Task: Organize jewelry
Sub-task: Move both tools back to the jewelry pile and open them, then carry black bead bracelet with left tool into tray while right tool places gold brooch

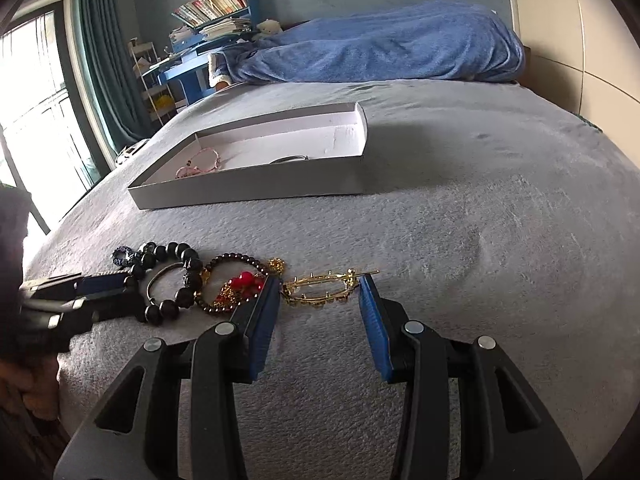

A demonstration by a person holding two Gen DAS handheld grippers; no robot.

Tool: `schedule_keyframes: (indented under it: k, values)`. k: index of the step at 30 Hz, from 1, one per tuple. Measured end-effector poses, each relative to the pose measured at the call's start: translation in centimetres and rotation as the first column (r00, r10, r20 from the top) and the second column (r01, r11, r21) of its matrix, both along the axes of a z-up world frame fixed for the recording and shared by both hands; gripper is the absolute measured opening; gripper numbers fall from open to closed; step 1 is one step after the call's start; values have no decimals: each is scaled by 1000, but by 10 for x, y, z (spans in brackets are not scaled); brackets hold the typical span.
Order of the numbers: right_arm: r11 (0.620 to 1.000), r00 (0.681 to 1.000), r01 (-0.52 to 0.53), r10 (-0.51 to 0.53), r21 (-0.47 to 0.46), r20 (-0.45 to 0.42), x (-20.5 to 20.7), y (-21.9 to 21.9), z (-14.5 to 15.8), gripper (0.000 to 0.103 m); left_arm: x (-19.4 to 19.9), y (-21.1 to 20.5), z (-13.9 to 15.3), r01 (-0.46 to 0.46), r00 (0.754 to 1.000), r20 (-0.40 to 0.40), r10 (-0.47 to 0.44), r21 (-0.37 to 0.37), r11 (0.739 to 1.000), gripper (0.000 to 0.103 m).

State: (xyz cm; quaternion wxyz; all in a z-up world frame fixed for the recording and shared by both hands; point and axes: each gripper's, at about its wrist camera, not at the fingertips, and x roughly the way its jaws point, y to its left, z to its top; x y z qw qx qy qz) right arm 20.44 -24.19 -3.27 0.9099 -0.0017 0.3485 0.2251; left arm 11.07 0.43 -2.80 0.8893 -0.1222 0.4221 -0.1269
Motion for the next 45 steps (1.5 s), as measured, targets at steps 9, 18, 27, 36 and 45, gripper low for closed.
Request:
schedule_keyframes:
  k: [9, 18, 27, 36, 45]
  values:
    - [1000, 1000, -1, 1, 0, 5, -1, 1, 0, 41, 23, 7, -5, -65, 996, -62, 65, 5, 998, 20]
    - [1000, 999, -2, 2, -3, 38, -7, 1, 3, 41, 8, 6, 21, -38, 999, 32, 38, -10, 999, 15]
    - [1000, 998, -7, 5, 24, 61, -10, -1, 13, 41, -1, 4, 84, 5, 984, 177, 4, -51, 999, 15]
    - [999, 996, -18, 15, 41, 91, 0, 2, 34, 41, 6, 18, 124, -11, 963, 269, 14, -11, 1000, 15]
    - [998, 992, -60, 57, 19, 111, 32, 25, 56, 41, 35, 36, 145, -43, 951, 309, 33, 27, 999, 15]
